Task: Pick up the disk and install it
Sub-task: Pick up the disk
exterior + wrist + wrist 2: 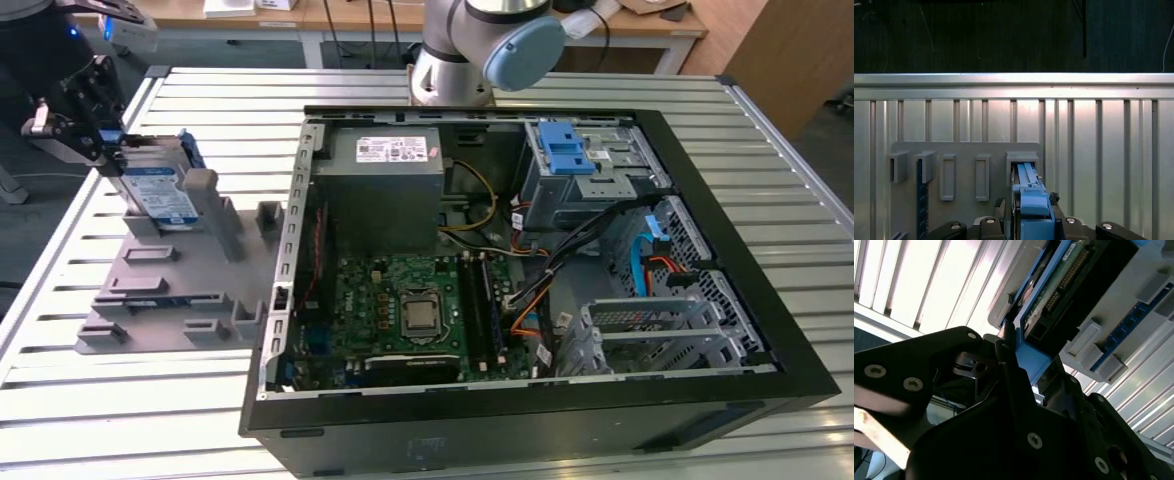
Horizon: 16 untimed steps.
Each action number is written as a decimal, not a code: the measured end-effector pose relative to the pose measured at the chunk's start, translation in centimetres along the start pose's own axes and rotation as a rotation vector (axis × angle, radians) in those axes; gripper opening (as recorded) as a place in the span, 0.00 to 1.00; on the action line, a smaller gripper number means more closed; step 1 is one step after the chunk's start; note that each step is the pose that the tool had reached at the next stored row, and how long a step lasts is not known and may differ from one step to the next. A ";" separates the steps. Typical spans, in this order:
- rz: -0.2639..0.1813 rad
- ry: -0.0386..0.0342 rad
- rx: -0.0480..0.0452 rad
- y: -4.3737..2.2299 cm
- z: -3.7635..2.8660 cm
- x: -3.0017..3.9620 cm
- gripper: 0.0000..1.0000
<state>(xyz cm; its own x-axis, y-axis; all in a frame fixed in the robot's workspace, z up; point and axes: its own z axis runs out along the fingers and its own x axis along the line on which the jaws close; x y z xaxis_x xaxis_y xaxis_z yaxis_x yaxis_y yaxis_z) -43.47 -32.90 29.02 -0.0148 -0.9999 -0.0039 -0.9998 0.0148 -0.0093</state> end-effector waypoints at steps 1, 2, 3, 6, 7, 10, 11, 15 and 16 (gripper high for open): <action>-0.001 0.0000 0.0000 0.00 0.00 0.00 0.44; -0.001 0.0000 0.0000 0.00 0.00 0.00 0.44; -0.002 0.0000 0.0000 0.00 0.00 0.00 0.44; -0.004 0.0000 0.0000 0.00 0.00 0.00 0.44; -0.004 0.0000 0.0000 0.00 0.00 0.00 0.44; -0.006 0.0000 -0.0001 0.00 0.00 0.00 0.37; -0.007 0.0000 -0.0001 0.00 0.00 0.00 0.36; -0.009 -0.0001 0.0000 0.00 0.00 0.00 0.36; -0.009 -0.0001 0.0000 0.00 0.00 0.00 0.36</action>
<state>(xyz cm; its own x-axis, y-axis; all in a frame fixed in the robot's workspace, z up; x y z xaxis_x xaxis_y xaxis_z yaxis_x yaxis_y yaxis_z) -43.47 -32.90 29.02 -0.0062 -1.0000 -0.0039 -0.9999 0.0063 -0.0093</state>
